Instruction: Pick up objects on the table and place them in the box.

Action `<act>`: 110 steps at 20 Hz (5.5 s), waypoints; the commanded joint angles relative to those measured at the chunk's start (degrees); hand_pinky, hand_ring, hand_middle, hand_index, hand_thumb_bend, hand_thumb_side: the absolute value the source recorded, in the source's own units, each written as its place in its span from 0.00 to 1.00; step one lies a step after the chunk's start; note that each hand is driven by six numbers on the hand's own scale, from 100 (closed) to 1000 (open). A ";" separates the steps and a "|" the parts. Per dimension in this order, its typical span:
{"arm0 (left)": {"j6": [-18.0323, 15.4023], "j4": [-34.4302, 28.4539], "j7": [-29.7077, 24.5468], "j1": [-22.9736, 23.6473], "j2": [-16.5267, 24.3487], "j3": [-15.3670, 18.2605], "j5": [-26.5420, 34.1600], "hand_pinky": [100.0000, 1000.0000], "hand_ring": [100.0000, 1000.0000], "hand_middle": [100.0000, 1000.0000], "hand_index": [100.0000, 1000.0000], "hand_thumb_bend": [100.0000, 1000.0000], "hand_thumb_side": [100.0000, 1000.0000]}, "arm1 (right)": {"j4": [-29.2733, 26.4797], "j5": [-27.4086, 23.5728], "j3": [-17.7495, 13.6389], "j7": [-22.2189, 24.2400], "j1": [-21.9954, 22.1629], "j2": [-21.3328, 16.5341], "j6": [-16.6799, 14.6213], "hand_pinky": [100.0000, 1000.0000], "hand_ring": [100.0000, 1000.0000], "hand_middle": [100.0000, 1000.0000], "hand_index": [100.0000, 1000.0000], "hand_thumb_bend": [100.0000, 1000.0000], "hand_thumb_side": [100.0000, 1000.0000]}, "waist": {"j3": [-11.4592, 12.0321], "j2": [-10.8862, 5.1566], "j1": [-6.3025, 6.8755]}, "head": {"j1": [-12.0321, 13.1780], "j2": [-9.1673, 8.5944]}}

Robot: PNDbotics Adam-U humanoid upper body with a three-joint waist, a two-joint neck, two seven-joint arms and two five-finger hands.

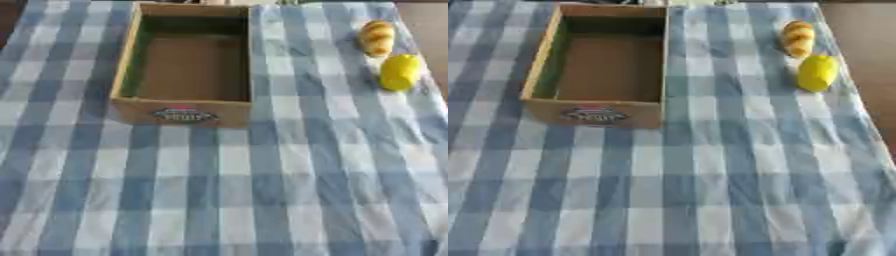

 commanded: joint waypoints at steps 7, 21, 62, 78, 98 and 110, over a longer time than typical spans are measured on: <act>-0.02 -0.92 -0.10 -0.27 1.24 0.49 -0.17 0.69 0.69 0.61 0.68 0.00 0.40 | -0.93 4.29 0.46 0.05 -1.64 -12.83 2.79 0.78 0.84 0.62 0.80 0.10 0.38 | 0.00 -1.59 -0.28 | 0.08 0.11; 0.02 -0.92 -1.38 -0.43 2.08 -0.71 0.44 0.69 0.69 0.61 0.68 0.00 0.40 | 15.72 12.60 15.16 14.83 -14.48 -40.59 9.41 0.84 0.89 0.76 0.86 0.13 0.51 | 0.96 -2.09 -1.07 | -0.98 0.85; 0.19 -0.92 -2.67 -0.82 1.31 -1.62 1.64 0.70 0.69 0.62 0.68 0.00 0.42 | 38.92 22.37 28.28 40.99 -26.49 -31.76 4.60 0.87 0.94 0.74 0.88 0.36 0.23 | 1.43 -1.98 -1.31 | -2.50 0.28; 0.25 -0.92 -3.00 -0.79 0.63 -1.87 1.97 0.70 0.69 0.62 0.68 0.00 0.43 | 43.31 28.11 27.62 37.28 -24.15 -30.26 9.19 0.87 0.95 0.79 0.90 0.39 0.25 | 1.55 -1.60 -0.95 | -2.89 0.06; 0.33 -0.92 -3.42 -0.85 -0.47 -2.18 2.39 0.70 0.69 0.62 0.68 0.00 0.45 | 52.75 30.76 26.52 34.52 -26.93 -25.14 9.21 0.85 0.92 0.72 0.86 0.34 0.24 | 1.96 -0.32 0.05 | -3.39 -0.87; 0.53 -0.92 -4.01 -1.05 -0.71 -2.50 2.37 0.70 0.70 0.63 0.68 0.00 0.45 | 55.65 32.39 25.97 33.43 -27.63 -23.67 9.75 0.79 0.78 0.52 0.68 0.06 0.00 | 1.85 -0.36 0.04 | -3.40 -0.68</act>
